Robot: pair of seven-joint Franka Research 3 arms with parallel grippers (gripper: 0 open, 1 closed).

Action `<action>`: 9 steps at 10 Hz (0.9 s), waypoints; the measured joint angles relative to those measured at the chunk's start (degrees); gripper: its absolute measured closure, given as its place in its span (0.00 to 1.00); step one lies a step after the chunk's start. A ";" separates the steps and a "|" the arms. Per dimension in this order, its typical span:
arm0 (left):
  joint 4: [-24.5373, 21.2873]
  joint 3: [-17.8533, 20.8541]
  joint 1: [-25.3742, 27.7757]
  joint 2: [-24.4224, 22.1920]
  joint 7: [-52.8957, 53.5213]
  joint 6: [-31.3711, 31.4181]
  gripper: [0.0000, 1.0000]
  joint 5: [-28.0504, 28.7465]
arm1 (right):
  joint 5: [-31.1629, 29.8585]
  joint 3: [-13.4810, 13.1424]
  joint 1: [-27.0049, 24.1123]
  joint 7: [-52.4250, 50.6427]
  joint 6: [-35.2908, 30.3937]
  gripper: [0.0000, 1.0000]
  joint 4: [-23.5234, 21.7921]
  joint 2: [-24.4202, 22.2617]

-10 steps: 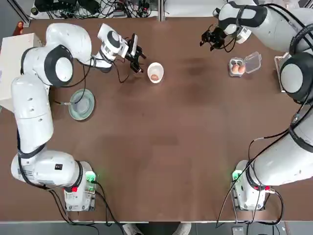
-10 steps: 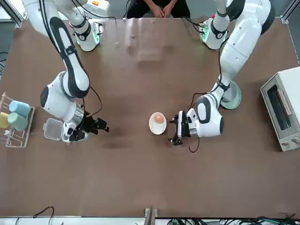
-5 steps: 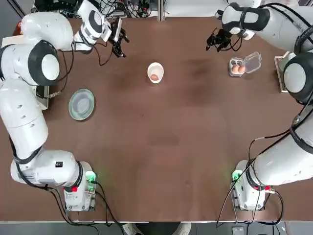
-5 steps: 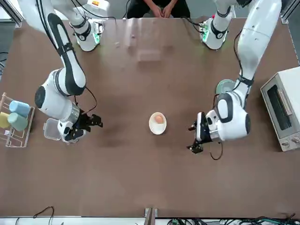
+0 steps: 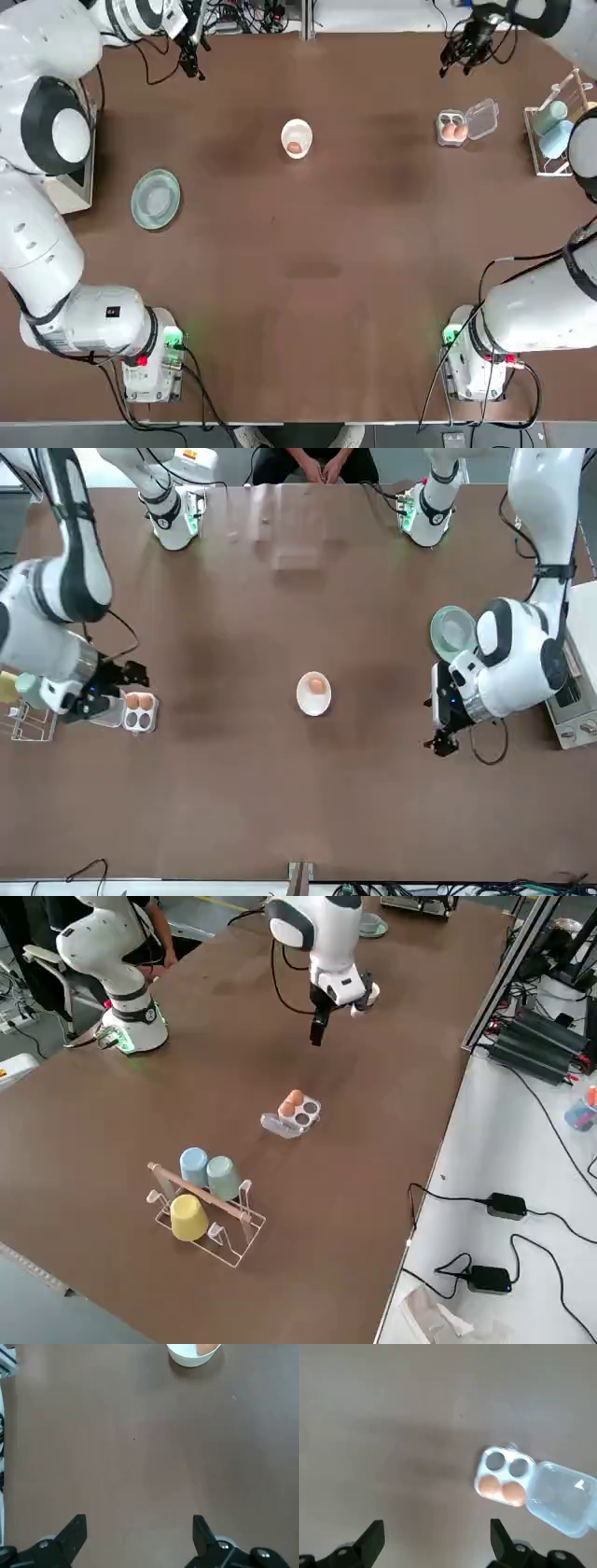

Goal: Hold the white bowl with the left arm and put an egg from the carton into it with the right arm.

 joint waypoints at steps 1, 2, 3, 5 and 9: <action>0.46 0.13 -0.02 -1.14 -4.24 -2.41 0.00 1.65 | -1.24 -0.28 -0.69 1.56 -4.82 0.00 2.44 -1.50; 1.32 0.26 0.00 -2.13 -10.00 -4.04 0.00 4.06 | -2.65 -0.75 -0.81 4.53 -8.99 0.00 4.99 -2.99; 1.98 0.69 0.08 -3.59 -17.30 -4.75 0.00 6.96 | -3.61 -0.83 -0.62 7.96 -12.44 0.00 7.23 -4.35; 2.35 1.45 0.83 -7.42 -26.46 -5.82 0.00 11.16 | -4.17 -1.48 1.25 12.60 -14.15 0.00 8.75 -6.16; 3.95 1.71 0.98 -11.24 -28.97 -8.70 0.00 13.07 | -4.18 -2.03 1.32 13.82 -14.59 0.00 8.96 -8.55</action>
